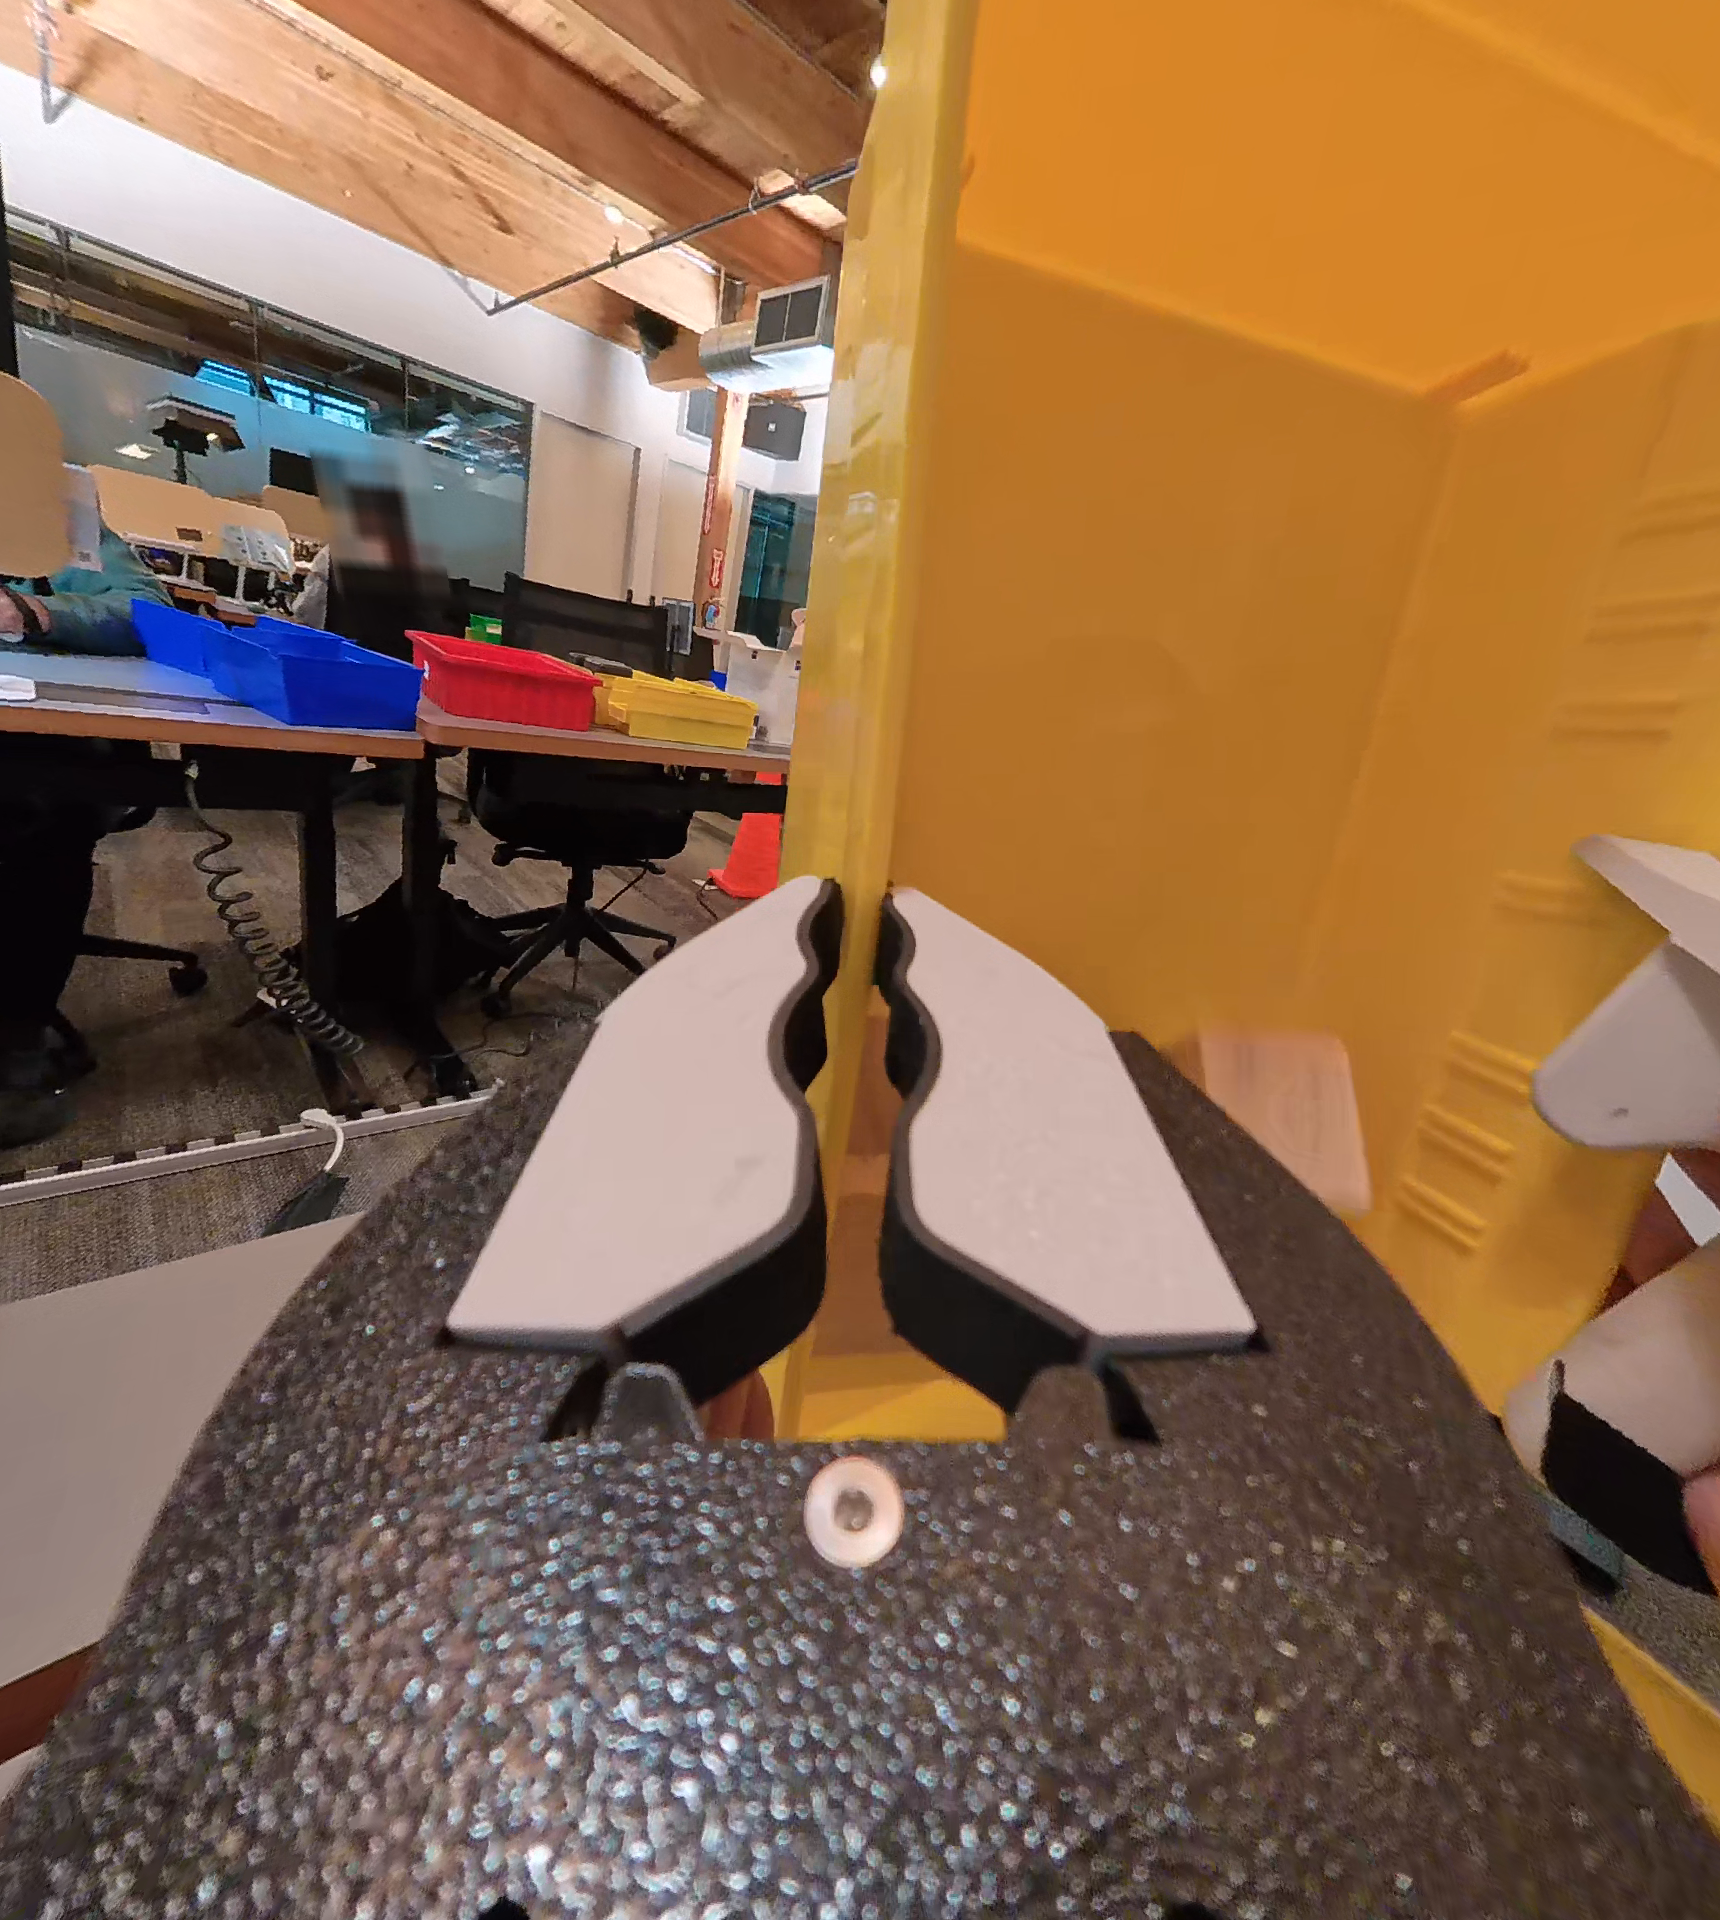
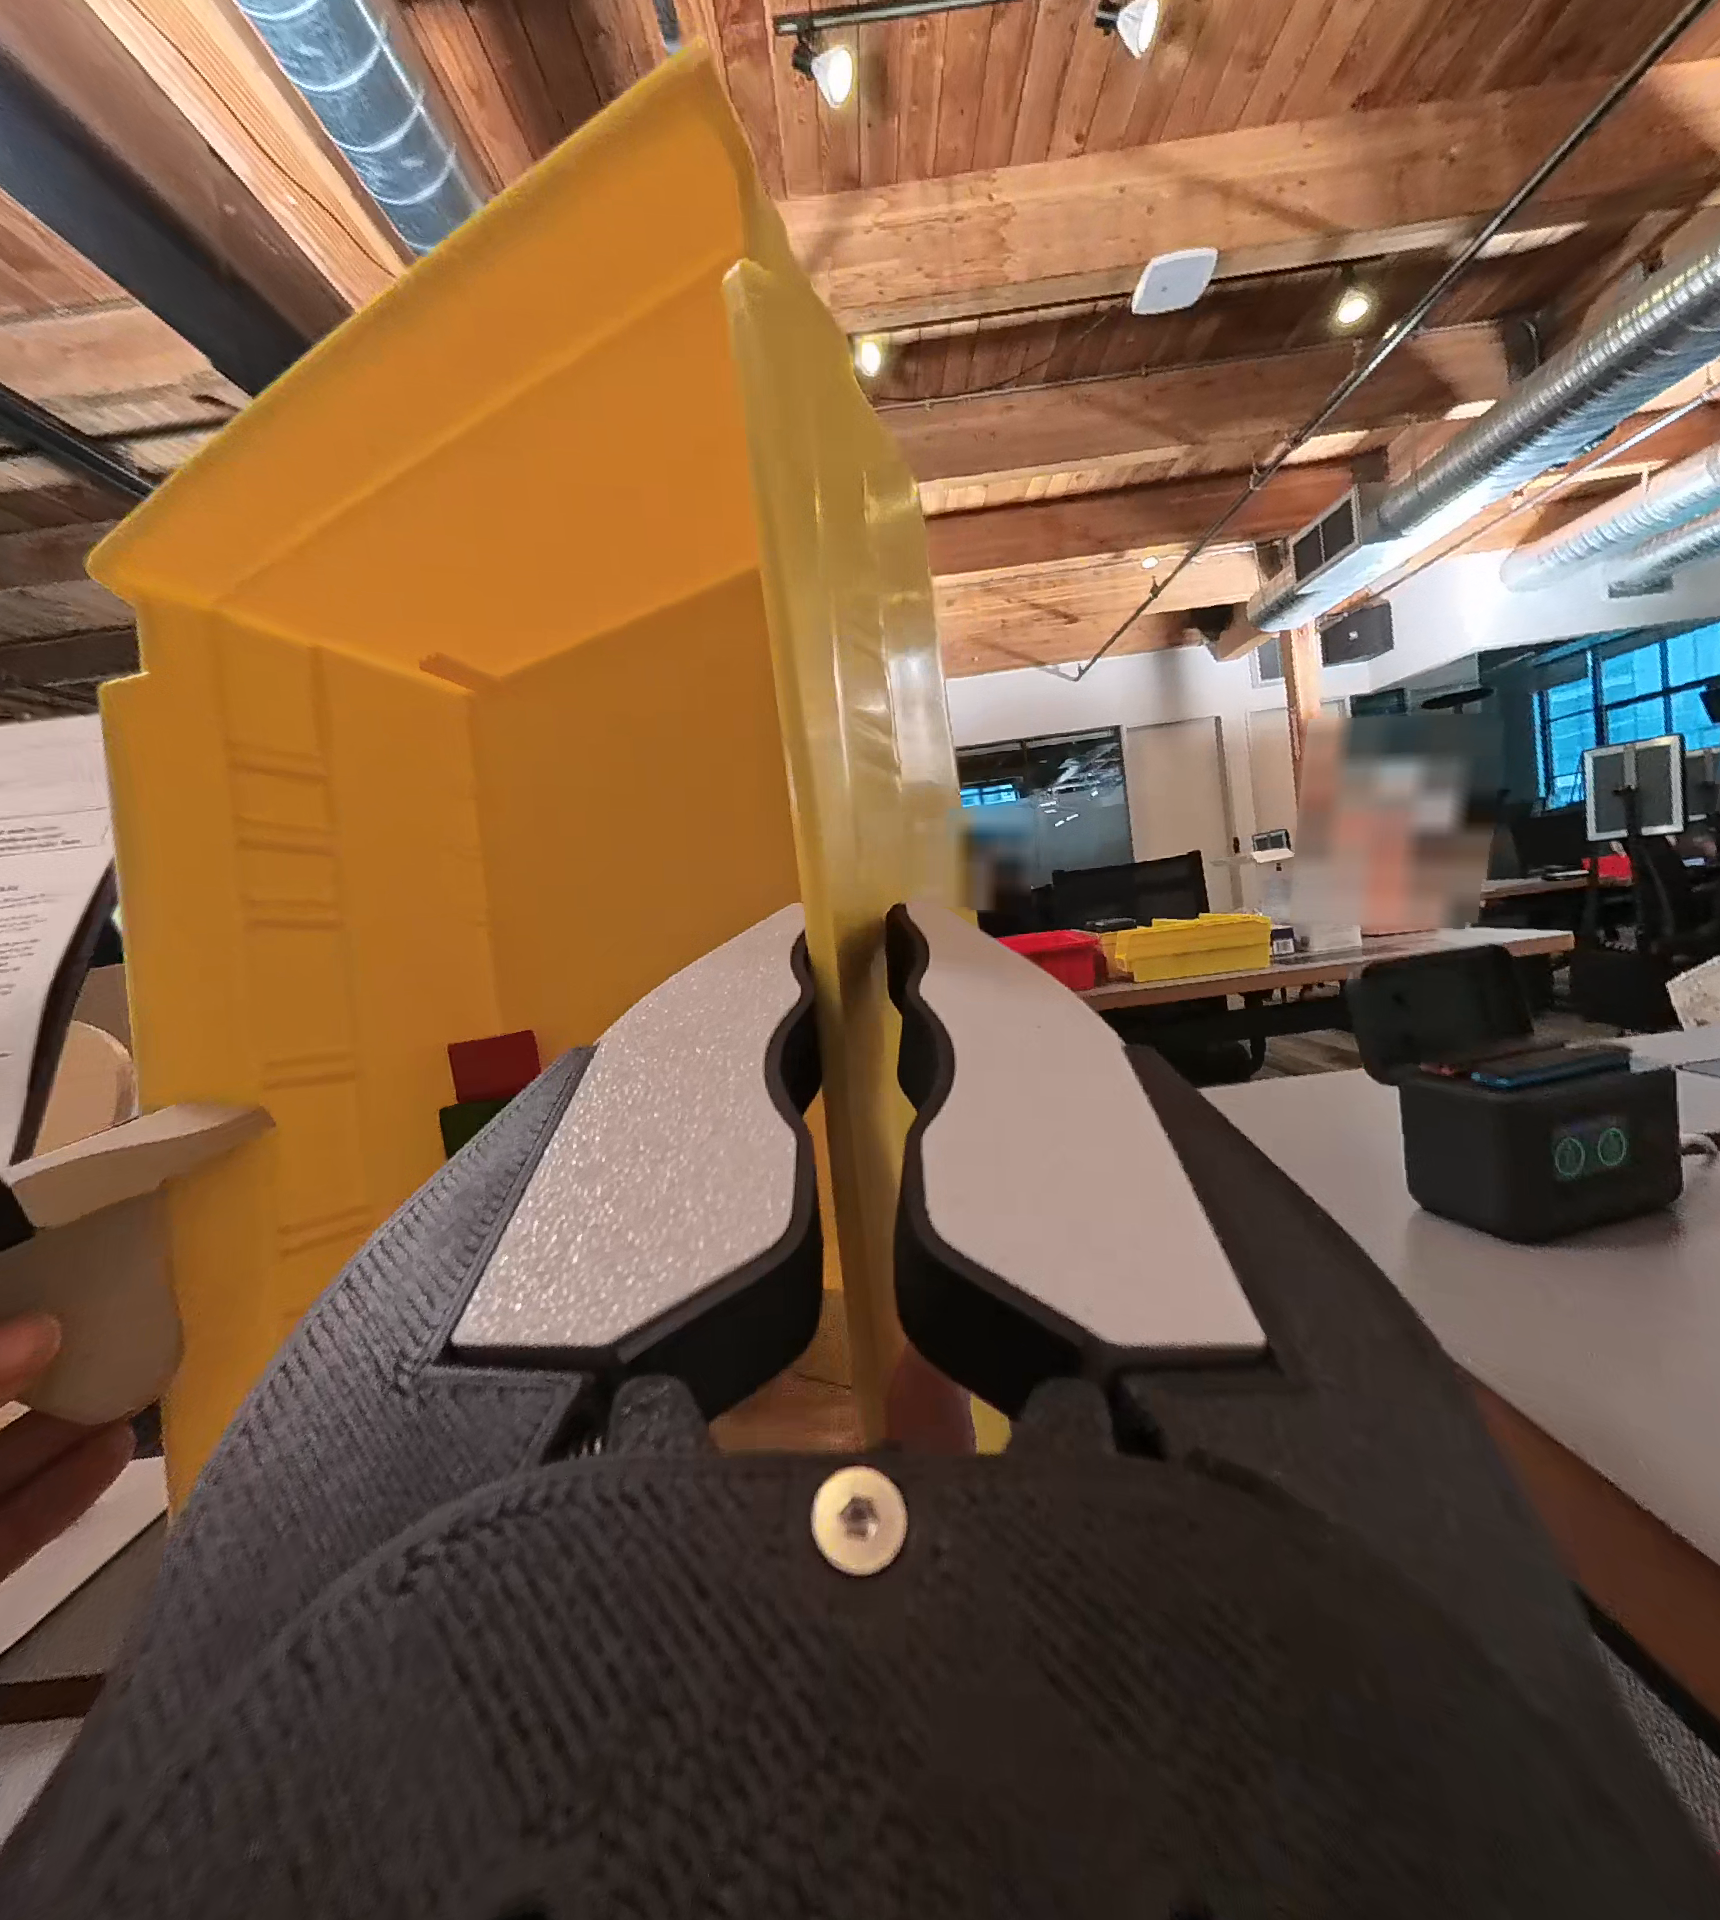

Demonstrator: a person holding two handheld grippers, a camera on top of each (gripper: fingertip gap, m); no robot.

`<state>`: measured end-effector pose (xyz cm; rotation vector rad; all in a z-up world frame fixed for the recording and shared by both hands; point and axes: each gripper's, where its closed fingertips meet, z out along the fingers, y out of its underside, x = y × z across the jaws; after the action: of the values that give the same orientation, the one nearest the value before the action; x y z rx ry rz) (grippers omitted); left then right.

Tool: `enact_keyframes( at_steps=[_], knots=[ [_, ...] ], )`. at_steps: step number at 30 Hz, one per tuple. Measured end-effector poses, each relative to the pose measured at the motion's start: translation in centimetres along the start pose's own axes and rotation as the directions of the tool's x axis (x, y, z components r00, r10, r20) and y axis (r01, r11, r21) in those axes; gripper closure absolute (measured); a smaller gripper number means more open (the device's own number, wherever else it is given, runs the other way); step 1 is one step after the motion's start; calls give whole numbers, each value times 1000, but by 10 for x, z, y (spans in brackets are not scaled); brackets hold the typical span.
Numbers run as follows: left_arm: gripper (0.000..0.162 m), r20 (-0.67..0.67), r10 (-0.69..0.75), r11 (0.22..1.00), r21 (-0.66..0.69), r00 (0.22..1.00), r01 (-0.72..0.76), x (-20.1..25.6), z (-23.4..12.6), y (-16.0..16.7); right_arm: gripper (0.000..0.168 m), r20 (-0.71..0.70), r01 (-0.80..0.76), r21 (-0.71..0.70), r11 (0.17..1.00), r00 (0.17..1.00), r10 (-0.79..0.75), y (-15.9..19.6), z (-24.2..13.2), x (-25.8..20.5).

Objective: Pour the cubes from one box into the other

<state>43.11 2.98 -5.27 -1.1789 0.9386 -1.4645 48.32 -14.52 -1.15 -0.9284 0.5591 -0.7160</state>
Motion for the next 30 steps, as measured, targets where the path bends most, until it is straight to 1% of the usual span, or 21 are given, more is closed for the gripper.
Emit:
enact_keyframes(
  at_steps=[6,13,23,30],
  knots=[
    [156,-31,8,998,59,999,-7,6,0,-22,158,37,0,52,999,999,-2,-19,8,-4],
    [155,-45,36,992,126,998,-30,11,-5,-39,157,81,-56,125,991,996,46,-30,7,-8],
    [155,-64,70,981,183,996,-57,20,-9,-58,157,134,-74,192,978,990,49,-50,8,-13],
    [155,-49,74,985,157,996,-66,20,-9,-56,156,119,-99,164,982,990,80,-41,7,-10]
  ],
)
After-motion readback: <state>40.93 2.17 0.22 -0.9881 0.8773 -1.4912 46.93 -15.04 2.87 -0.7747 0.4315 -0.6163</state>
